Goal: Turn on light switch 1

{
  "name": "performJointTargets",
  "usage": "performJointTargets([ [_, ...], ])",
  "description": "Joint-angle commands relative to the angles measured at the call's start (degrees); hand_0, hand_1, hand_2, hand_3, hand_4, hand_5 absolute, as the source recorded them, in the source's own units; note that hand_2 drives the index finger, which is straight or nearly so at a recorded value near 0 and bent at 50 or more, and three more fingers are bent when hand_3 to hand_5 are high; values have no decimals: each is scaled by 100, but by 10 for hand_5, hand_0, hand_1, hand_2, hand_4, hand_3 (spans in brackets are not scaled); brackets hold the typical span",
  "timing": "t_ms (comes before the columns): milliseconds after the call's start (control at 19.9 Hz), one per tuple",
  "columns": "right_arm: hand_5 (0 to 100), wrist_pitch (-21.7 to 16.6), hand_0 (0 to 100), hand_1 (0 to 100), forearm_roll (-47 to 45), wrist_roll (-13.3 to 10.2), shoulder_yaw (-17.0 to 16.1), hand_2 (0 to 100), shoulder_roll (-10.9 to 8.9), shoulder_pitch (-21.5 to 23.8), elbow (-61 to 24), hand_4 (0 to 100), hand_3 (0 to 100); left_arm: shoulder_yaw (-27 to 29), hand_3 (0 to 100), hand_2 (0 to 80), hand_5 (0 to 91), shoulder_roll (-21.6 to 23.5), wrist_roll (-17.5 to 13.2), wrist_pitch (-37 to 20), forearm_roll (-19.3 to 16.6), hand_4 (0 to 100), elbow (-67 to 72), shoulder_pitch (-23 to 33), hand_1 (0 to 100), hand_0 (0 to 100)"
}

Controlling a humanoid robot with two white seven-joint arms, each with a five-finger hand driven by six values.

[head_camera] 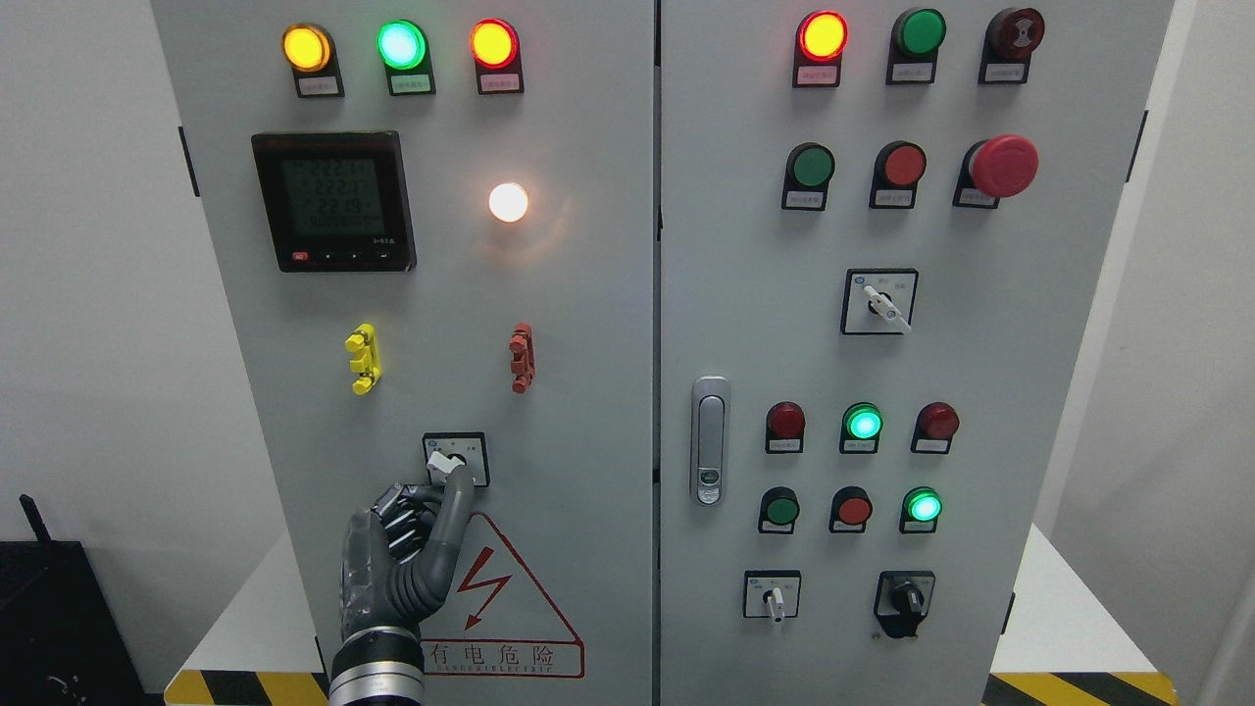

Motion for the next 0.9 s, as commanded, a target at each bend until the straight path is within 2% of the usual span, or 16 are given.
performJointTargets([
  [0,0,-2,307,0,0,-3,0,0,0,1,0,0,0,-105,959,617,871,90,23,-456,-13,953,-380,588,450,145],
  [100,0,-11,307,0,0,-3,-9,0,0,1,0,0,0,-96,960,620,871,161,-3,-1096,-13,953,-380,1061,450,146],
  [201,0,-2,307,0,0,-3,0,0,0,1,0,0,0,35,964,619,873,249,-108,-1974,22,957,-302,1702,447,148],
  [351,0,-2,307,0,0,-3,0,0,0,1,0,0,0,578,965,573,879,407,-687,-3204,92,990,328,2757,421,157],
  [501,0,-2,307,0,0,-3,0,0,0,1,0,0,0,1141,910,498,861,679,-1337,-4795,565,1000,1925,3497,381,166],
  [652,0,-2,307,0,0,-3,0,0,0,1,0,0,0,1747,843,441,806,750,-1944,-6045,769,957,4252,3648,336,173],
  [702,0,-2,307,0,0,-3,0,0,0,1,0,0,0,1932,834,433,786,741,-2129,-6204,761,951,5122,3570,331,174],
  [802,0,-2,307,0,0,-3,0,0,0,1,0,0,0,2101,760,367,662,767,-2472,-6241,761,888,6600,3377,284,177],
  [852,0,-2,307,0,0,-3,0,0,0,1,0,0,0,2145,742,358,639,811,-2612,-6241,752,870,7225,3297,281,177],
])
